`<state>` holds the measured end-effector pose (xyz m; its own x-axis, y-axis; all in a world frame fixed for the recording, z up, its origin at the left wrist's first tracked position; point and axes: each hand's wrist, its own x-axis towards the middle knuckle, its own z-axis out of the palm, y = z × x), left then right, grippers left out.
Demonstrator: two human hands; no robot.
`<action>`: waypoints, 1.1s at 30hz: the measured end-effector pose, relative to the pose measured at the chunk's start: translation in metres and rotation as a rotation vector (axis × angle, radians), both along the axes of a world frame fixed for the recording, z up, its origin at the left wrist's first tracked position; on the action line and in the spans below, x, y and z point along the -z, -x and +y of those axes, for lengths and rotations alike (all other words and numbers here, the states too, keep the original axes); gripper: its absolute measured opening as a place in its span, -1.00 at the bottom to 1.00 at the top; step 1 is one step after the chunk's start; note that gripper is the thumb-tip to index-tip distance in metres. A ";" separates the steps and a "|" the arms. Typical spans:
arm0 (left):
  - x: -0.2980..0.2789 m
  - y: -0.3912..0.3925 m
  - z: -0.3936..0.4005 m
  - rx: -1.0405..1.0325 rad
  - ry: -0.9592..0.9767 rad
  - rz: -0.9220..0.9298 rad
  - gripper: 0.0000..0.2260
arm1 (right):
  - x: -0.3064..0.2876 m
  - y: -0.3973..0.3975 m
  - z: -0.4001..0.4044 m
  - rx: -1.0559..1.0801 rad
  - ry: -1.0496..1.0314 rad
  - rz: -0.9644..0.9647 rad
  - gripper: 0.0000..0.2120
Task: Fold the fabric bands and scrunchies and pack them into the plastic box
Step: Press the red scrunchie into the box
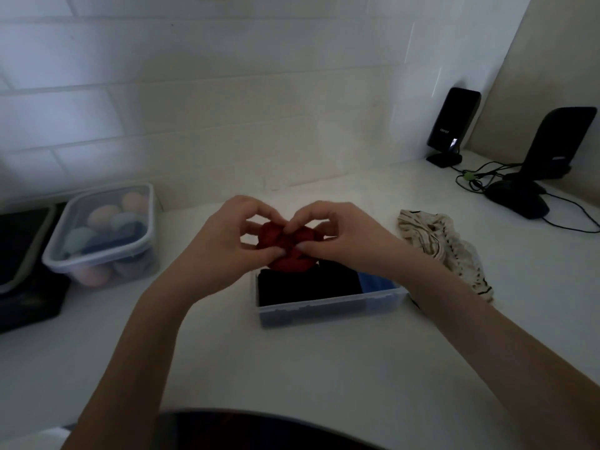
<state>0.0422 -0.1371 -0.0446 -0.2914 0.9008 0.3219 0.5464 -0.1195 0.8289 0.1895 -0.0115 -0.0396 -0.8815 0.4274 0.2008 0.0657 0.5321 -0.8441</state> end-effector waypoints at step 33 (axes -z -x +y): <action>-0.006 -0.025 0.004 -0.037 0.597 1.048 -0.72 | 0.000 0.014 -0.026 -0.046 -0.781 -0.686 -0.56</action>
<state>0.0668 -0.1328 -0.0390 -0.1667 0.9849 -0.0466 0.9818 0.1614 -0.1004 0.1756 -0.0375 -0.0393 -0.9230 0.3570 -0.1436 0.3673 0.9287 -0.0518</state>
